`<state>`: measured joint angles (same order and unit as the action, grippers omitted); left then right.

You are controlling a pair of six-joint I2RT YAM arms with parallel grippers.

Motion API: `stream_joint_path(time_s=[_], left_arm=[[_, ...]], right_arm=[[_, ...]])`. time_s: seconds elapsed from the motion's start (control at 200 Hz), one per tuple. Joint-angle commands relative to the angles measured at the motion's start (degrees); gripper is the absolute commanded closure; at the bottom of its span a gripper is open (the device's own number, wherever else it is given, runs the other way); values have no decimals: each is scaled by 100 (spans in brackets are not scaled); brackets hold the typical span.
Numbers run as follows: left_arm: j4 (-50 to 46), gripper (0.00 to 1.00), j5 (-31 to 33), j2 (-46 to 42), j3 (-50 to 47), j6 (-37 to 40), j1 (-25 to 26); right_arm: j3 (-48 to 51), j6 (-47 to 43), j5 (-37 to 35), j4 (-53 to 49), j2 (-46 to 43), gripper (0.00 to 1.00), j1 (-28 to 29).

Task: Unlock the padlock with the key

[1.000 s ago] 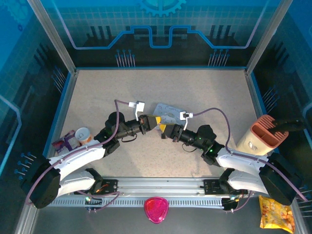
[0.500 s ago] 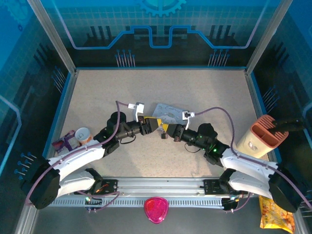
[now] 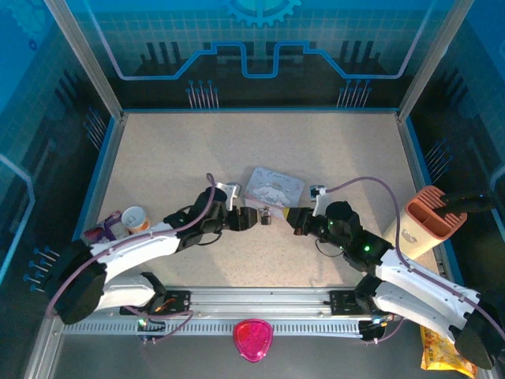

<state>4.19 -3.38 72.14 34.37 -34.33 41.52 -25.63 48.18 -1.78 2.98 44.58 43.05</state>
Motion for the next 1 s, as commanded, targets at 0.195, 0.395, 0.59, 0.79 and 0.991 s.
stream_joint_path(time_s=[0.195, 0.395, 0.59, 0.79, 0.991], left_arm=[[-95, 40, 500, 1401, 668, -21, 332], [-230, 40, 849, 2125, 1232, 123, 610], [-447, 41, 1582, 2650, 1680, 107, 804], [-818, 49, 2000, 3183, 2150, -261, 932], [-867, 63, 2091, 3265, 2210, -377, 981]], right_arm=[[205, -148, -60, -70, 53, 100, -75], [268, -184, -109, -144, -109, 100, -79], [349, -175, -138, -210, -290, 100, -113], [383, -168, -81, -175, -300, 100, -148], [367, -197, -76, -265, -244, 100, -204]])
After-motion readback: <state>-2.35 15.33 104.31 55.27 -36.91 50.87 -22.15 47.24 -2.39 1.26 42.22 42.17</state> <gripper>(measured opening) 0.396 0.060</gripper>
